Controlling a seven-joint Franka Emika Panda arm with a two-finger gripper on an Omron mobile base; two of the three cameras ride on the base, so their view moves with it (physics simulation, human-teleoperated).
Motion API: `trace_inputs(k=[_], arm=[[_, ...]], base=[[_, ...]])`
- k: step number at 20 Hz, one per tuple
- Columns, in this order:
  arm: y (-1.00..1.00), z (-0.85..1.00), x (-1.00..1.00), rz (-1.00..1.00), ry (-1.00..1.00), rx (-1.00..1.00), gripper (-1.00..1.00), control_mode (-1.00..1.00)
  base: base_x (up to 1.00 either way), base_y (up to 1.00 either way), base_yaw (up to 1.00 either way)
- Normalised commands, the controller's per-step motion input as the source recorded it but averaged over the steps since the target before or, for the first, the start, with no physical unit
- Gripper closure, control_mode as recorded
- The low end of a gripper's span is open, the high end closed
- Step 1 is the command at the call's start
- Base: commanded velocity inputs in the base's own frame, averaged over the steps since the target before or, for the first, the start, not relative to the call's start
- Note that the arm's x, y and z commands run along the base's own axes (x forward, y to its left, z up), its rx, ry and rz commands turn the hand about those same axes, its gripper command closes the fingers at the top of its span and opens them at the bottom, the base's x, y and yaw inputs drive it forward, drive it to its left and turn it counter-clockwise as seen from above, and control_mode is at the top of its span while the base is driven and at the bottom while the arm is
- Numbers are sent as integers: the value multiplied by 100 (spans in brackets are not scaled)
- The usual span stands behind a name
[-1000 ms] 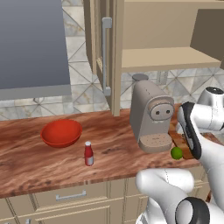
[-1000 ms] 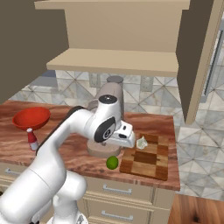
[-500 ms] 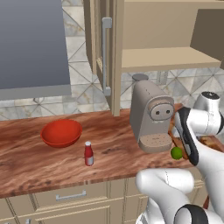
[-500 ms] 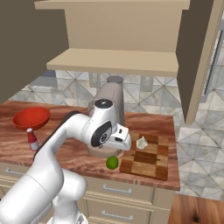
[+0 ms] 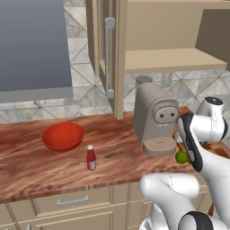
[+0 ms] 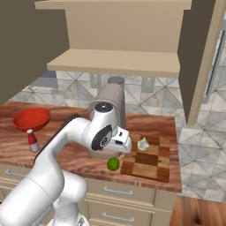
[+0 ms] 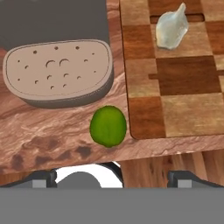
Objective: Open the cabinet. Place the bowl and condiment on the counter. Then place the lime and garlic on the cutting board.
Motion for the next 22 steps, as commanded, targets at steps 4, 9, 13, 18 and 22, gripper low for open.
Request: trace_inputs(k=[4, 9, 13, 18, 22], arm=[[3, -14, 0, 0, 0, 0, -100, -100], [11, -14, 2, 0, 0, 0, -100, -100], [7, -14, 7, 0, 0, 0, -100, -100], [1, -17, 13, 0, 0, 0, -100, -100], [2, -18, 17, -1, 0, 0, -100, -100]], base=[[0, 0, 0], [0, 0, 0], [0, 0, 0], [0, 0, 0], [0, 0, 0]])
